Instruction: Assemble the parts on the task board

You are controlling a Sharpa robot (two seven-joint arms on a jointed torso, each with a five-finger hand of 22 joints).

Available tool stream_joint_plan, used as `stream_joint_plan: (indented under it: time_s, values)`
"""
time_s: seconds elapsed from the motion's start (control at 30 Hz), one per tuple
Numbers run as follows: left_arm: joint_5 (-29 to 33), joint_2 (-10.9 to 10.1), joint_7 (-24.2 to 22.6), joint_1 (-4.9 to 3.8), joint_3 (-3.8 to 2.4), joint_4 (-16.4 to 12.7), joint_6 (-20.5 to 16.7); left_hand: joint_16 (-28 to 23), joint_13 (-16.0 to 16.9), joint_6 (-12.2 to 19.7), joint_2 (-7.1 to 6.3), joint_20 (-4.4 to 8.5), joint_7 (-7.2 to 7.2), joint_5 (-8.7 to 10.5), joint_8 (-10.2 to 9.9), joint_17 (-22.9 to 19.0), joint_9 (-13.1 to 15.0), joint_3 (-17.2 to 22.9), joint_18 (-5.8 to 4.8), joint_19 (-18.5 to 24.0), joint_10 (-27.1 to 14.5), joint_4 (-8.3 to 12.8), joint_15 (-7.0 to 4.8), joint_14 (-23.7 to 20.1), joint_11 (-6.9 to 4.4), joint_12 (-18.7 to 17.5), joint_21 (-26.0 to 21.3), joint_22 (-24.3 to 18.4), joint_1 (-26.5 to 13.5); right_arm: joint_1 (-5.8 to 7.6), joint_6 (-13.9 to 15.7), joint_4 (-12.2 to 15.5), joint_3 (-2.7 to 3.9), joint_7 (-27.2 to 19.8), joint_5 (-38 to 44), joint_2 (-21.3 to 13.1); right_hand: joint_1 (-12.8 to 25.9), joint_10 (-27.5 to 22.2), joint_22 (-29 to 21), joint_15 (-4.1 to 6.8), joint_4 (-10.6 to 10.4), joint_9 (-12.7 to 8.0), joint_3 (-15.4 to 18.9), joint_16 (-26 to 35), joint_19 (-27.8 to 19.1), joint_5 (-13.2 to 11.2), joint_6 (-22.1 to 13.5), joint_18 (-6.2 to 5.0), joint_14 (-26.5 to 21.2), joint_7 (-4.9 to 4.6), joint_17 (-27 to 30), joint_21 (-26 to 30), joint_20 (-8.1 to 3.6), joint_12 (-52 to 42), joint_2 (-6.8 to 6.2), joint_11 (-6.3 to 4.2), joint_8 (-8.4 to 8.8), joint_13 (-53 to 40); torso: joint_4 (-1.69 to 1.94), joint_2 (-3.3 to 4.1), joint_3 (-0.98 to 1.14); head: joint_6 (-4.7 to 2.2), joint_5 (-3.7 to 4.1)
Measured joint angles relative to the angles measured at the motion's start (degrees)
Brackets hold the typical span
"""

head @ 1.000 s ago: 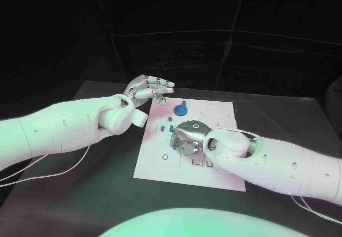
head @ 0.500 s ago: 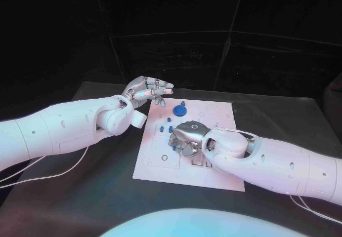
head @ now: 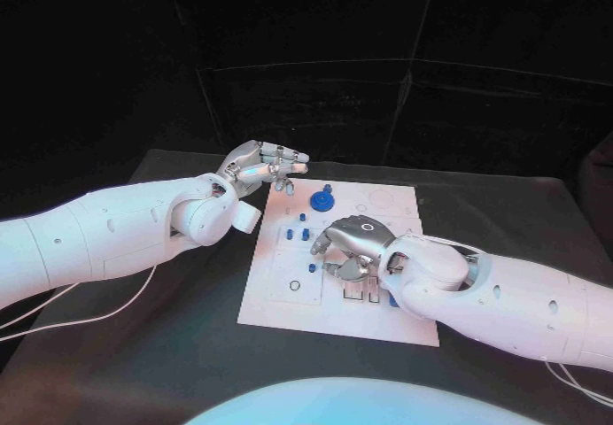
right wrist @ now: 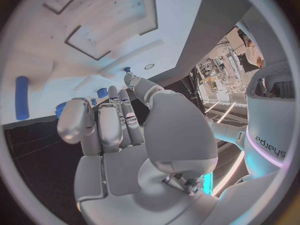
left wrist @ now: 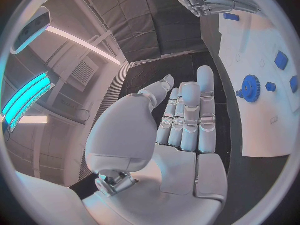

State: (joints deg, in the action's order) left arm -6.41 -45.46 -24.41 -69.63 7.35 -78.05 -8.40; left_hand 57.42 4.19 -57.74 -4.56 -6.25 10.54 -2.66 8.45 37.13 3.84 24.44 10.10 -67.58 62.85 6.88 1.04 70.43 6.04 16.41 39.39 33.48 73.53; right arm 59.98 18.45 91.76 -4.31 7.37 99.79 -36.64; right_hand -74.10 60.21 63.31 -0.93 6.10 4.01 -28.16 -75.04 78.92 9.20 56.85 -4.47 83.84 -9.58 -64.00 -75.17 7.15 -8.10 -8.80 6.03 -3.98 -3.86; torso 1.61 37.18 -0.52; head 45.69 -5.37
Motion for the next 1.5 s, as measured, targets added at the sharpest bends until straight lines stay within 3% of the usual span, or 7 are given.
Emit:
stream_joint_plan:
  time_s: [0.13,0.23,0.4,0.57,0.8,1.07,1.5]
  values:
    - [0.0,-0.13,0.08,0.0,0.0,-0.01,0.05,0.0,0.0,0.0,0.0,0.0,0.0,0.0,0.0,0.05,0.0,0.0,-0.01,0.0,0.0,0.0,0.0,0.0,0.0,0.0,0.0,-0.01,0.0,0.75,1.12,2.71,0.19,-0.14,-2.44,-3.88,0.0,1.12,0.2,0.0,-0.15,0.0,0.15,0.0,0.33,0.02,0.0,0.0,0.0,0.0,-0.17,0.0,-0.33,-0.92,0.0,-0.3,0.0,-0.08,-0.03,-0.05,-0.02,-0.35,0.39]
    - [0.01,-0.25,0.12,0.0,0.0,-0.03,0.07,0.0,0.0,0.0,0.0,0.0,0.0,0.0,0.0,0.21,0.0,0.0,-0.01,0.0,0.0,0.0,0.0,0.0,0.0,0.0,0.0,-0.05,0.0,2.18,1.22,4.04,0.92,0.04,-4.66,-6.73,0.19,1.12,0.28,0.0,-0.51,0.0,0.97,0.0,0.33,0.27,0.3,0.0,0.0,0.3,-0.24,0.0,-0.33,-0.92,-0.19,-0.3,0.0,-0.02,-0.1,-0.05,-0.04,-0.73,0.99]
    - [0.01,-0.26,0.14,0.0,0.01,-0.04,0.1,0.0,0.0,0.0,0.0,0.0,0.0,0.0,0.0,0.21,0.0,0.01,-0.01,0.0,0.0,0.0,0.0,0.0,0.0,0.0,0.0,-0.05,0.0,4.09,0.57,3.8,1.37,1.29,-6.83,-9.97,0.9,-2.41,-0.46,0.0,-1.07,-0.12,4.44,0.36,0.33,0.27,-0.15,0.01,0.0,0.76,0.59,0.63,-0.33,-0.5,-0.91,-0.13,0.0,0.16,-0.16,-0.09,-0.07,-1.28,1.88]
    - [0.01,-0.2,0.14,0.01,0.01,-0.01,0.13,0.0,0.0,0.0,0.0,0.0,0.0,0.0,0.0,0.13,0.0,-0.15,-0.01,0.0,0.0,-0.15,0.0,0.0,0.0,0.0,0.0,-0.05,0.0,4.66,-0.48,2.41,1.48,2.63,-7.16,-11.21,-0.16,-4.45,-0.98,0.0,-1.66,-0.12,8.67,0.5,0.33,0.27,-1.01,0.01,0.0,1.61,1.24,1.02,-0.33,-0.41,-0.66,0.11,0.0,0.16,-0.21,-0.13,-0.12,-1.56,2.42]
    - [0.01,-0.16,0.14,0.01,0.01,0.03,0.19,0.0,0.0,0.0,0.0,0.0,0.0,0.0,0.0,0.13,0.0,-0.15,-0.02,0.0,0.0,-0.15,0.0,0.0,0.0,0.0,0.0,-0.04,0.0,4.82,-2.16,1.12,1.48,3.8,-6.74,-10.85,-1.39,-4.81,-0.98,0.0,-1.88,-0.12,10.47,0.5,0.33,0.27,-1.38,0.01,0.0,1.98,1.21,1.08,-0.32,-1.22,0.46,0.07,0.0,0.13,-0.21,-0.14,-0.12,-1.59,2.58]
    - [0.01,-0.17,0.15,0.01,0.01,0.05,0.24,0.0,0.0,0.0,0.0,0.0,0.0,0.0,0.0,0.13,0.0,-0.15,-0.02,0.0,0.0,-0.15,0.0,0.0,0.0,0.0,0.0,-0.04,0.0,4.84,-4.6,0.2,1.48,4.24,-6.15,-9.4,-2.45,-0.64,-0.91,0.24,-1.98,-0.12,10.67,0.5,0.76,0.27,-0.72,0.02,0.23,1.95,0.91,1.08,-0.75,-3.21,1.53,-0.76,0.0,0.06,-0.18,-0.13,-0.1,-1.31,2.38]
    - [0.02,-0.11,0.17,0.01,0.02,0.1,0.29,0.0,0.0,0.0,0.0,0.0,0.0,0.0,0.0,0.05,0.0,-0.15,-0.02,0.0,0.0,-0.15,0.0,0.0,0.0,0.0,0.0,-0.05,0.0,4.74,-8.18,-1.55,1.45,4.36,-5.58,-7.52,-2.89,5.01,-0.79,0.95,-2.2,0.18,7.06,0.5,1.25,0.27,3.04,0.02,0.09,1.46,1.22,1.08,-1.24,-3.2,1.96,-1.73,-0.64,0.25,-0.14,-0.13,-0.13,-1.03,2.47]
